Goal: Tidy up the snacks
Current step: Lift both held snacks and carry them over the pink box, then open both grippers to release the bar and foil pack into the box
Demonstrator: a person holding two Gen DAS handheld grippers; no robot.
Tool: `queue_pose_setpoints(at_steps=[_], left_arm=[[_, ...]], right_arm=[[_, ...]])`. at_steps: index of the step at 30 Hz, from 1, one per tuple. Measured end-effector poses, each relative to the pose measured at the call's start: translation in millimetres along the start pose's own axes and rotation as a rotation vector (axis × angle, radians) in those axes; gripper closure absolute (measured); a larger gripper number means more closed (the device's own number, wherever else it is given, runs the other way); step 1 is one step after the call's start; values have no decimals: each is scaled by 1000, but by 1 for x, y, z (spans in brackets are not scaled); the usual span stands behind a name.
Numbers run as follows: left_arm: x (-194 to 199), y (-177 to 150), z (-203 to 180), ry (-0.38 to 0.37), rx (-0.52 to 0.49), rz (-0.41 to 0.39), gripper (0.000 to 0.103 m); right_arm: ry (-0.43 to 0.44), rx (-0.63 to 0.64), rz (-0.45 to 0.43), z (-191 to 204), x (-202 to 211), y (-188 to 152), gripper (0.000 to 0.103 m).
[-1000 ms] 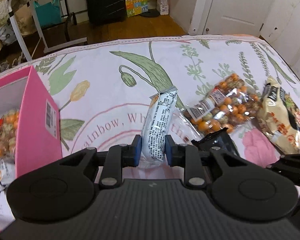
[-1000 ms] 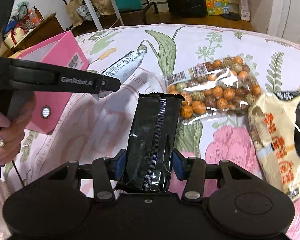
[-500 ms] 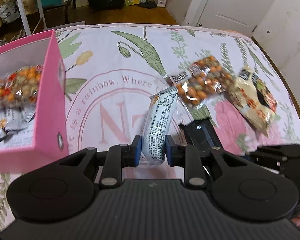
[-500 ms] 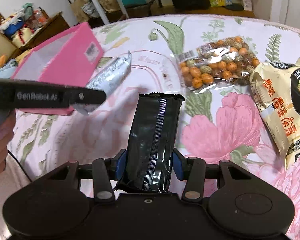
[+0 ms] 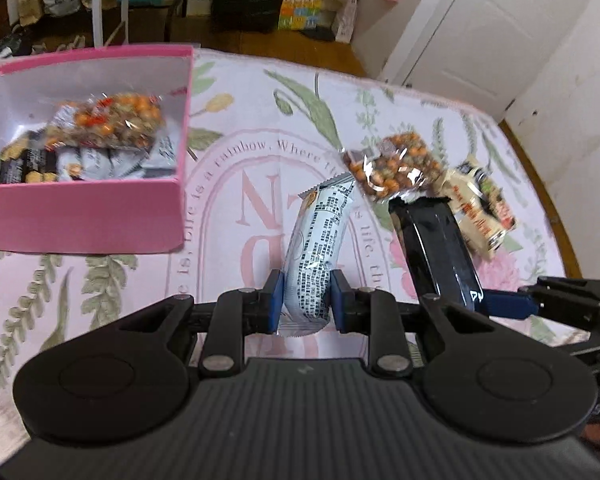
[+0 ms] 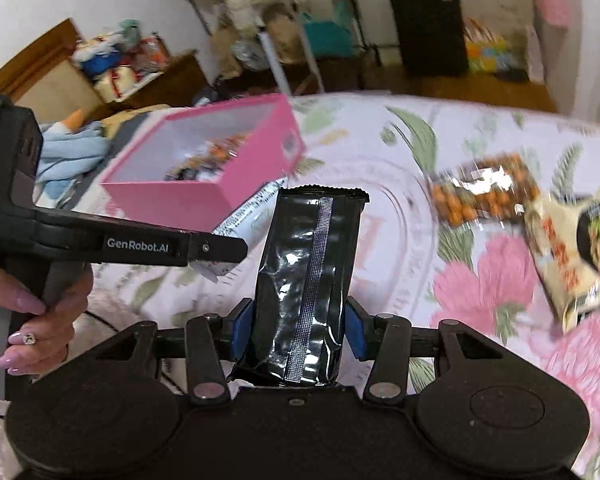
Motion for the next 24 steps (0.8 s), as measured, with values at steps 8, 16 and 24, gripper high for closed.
queue_pose_setpoints(at_steps=[8, 16, 24], left_arm=[[70, 27, 21, 50, -8, -123, 79], [87, 48, 79, 104, 130, -156, 79], [35, 52, 150, 172, 378, -141, 79]], right_arm=[[67, 107, -9, 49, 13, 35, 50], [134, 168, -20, 98, -26, 82, 50], [91, 135, 68, 118, -118, 111, 50]])
Point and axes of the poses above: each gripper's, at about its wrist camera, not at the fingertips, and x roughly against the way its jaws point, z to its left, y to its top, the point moved 9 cm from there along -x, roughly the way its jaws point, and after that the axes turned 15 degrees about -x, right-handed, at the moved point
